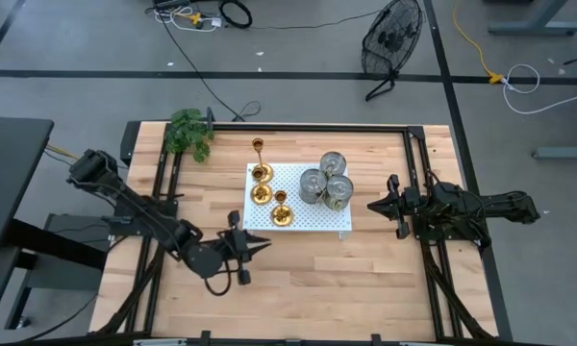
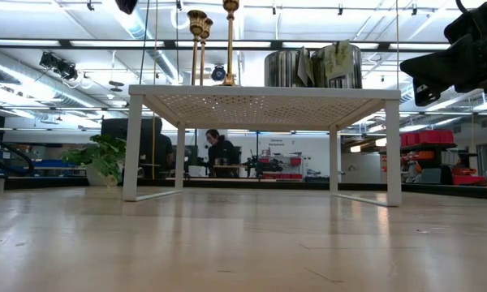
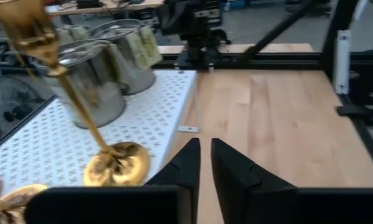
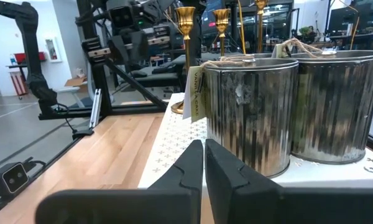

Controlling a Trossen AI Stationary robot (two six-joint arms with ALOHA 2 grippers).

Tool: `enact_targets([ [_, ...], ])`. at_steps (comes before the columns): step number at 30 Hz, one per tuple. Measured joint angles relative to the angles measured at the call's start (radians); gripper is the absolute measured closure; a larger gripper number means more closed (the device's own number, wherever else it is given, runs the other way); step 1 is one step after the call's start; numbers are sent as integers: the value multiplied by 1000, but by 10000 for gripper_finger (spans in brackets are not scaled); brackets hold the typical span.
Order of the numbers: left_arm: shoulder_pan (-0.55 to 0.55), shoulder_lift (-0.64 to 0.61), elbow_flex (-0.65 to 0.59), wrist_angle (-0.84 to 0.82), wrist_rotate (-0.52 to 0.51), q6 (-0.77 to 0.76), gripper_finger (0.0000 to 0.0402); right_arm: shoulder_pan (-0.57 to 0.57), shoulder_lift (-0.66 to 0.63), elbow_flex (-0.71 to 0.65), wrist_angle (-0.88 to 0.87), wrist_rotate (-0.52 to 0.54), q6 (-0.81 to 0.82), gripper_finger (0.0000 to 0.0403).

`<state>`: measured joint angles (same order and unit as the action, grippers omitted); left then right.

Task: Pick & Place candle stick holders
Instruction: Return to Home Position

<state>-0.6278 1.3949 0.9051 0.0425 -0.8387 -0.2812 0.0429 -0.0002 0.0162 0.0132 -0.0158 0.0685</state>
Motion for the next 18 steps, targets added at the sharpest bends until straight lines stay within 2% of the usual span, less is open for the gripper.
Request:
enact_targets([
  [18,174,0,0,-1,4,-50,214,0,0,0,0,0,0,382],
])
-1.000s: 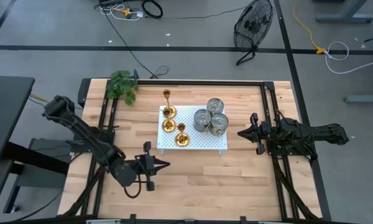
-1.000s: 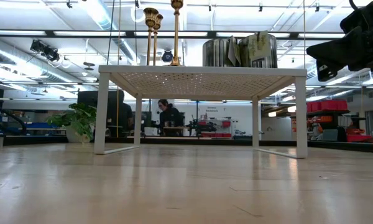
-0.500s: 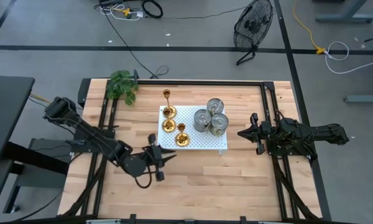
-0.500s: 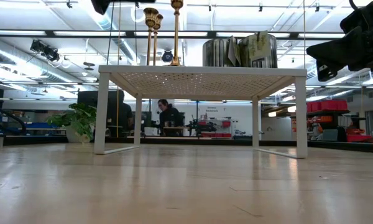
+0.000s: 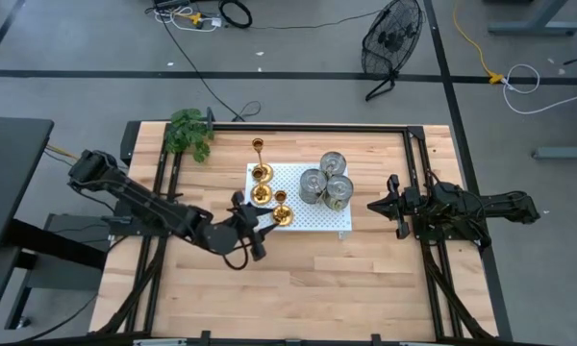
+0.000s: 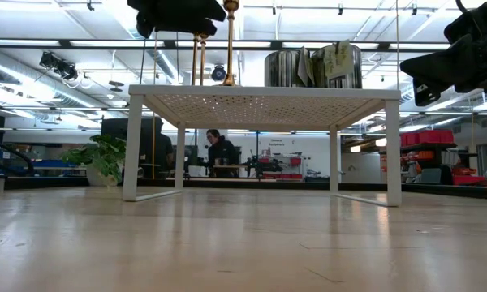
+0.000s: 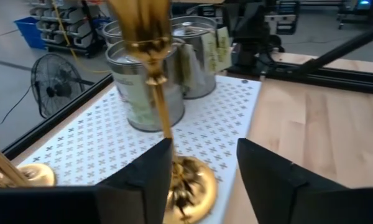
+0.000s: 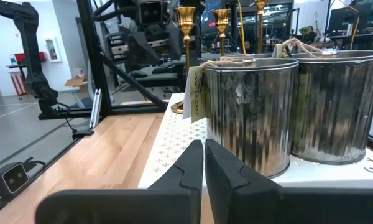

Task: Pick & Place candle stick holders
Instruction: Return to Home Position

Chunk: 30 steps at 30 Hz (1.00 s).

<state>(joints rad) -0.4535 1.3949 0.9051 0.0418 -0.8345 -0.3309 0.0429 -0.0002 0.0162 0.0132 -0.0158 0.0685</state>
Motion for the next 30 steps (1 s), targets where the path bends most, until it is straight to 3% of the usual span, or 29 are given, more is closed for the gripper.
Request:
enact_targets([
  [10,47,0,0,0,1,0,180,0,0,0,0,0,0,382],
  [30,154,0,-1,60,105,2,179,0,0,0,0,0,0,382],
])
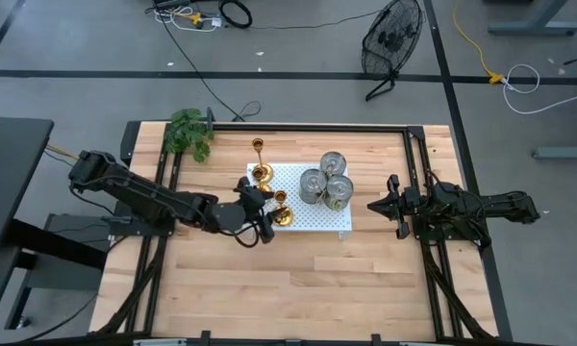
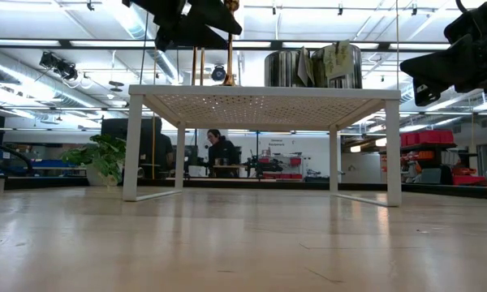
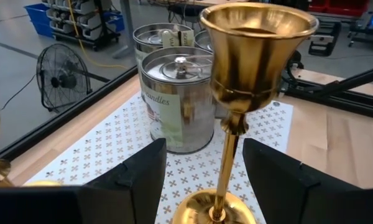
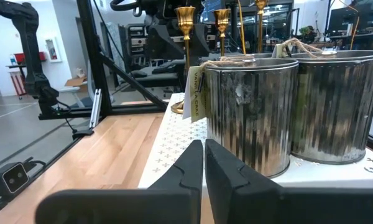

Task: Pick & Place candle stick holders
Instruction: Return to Home Position

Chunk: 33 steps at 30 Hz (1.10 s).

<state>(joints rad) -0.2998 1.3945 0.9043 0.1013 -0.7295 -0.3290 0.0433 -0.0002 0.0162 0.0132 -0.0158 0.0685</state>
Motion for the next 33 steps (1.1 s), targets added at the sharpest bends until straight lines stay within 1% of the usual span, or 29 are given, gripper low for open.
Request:
enact_targets([
  [4,7,0,0,0,20,0,179,0,0,0,0,0,0,382],
  [13,6,0,0,6,20,1,185,0,0,0,0,0,0,382],
  [22,6,0,0,7,20,2,232,0,0,0,0,0,0,382],
  [33,6,0,0,8,20,2,276,0,0,0,0,0,0,382],
])
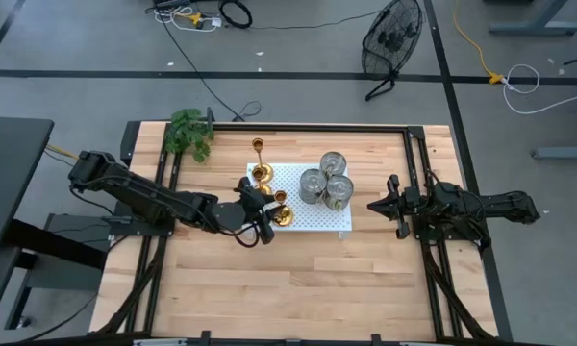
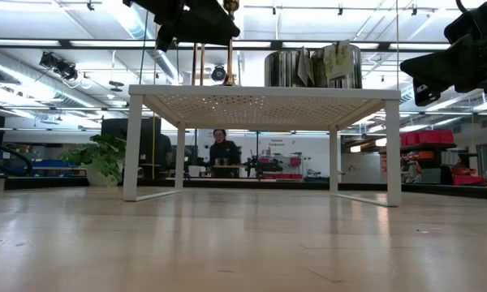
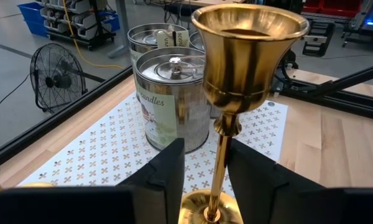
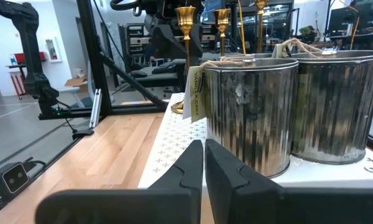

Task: Pick & Place candle stick holders
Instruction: Return to Home Position

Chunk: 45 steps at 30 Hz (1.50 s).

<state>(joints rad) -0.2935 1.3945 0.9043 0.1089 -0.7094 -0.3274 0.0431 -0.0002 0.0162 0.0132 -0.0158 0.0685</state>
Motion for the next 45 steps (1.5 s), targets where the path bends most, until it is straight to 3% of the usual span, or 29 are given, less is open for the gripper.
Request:
enact_targets([
  [45,0,0,0,-1,34,0,349,0,0,0,0,0,0,382],
])
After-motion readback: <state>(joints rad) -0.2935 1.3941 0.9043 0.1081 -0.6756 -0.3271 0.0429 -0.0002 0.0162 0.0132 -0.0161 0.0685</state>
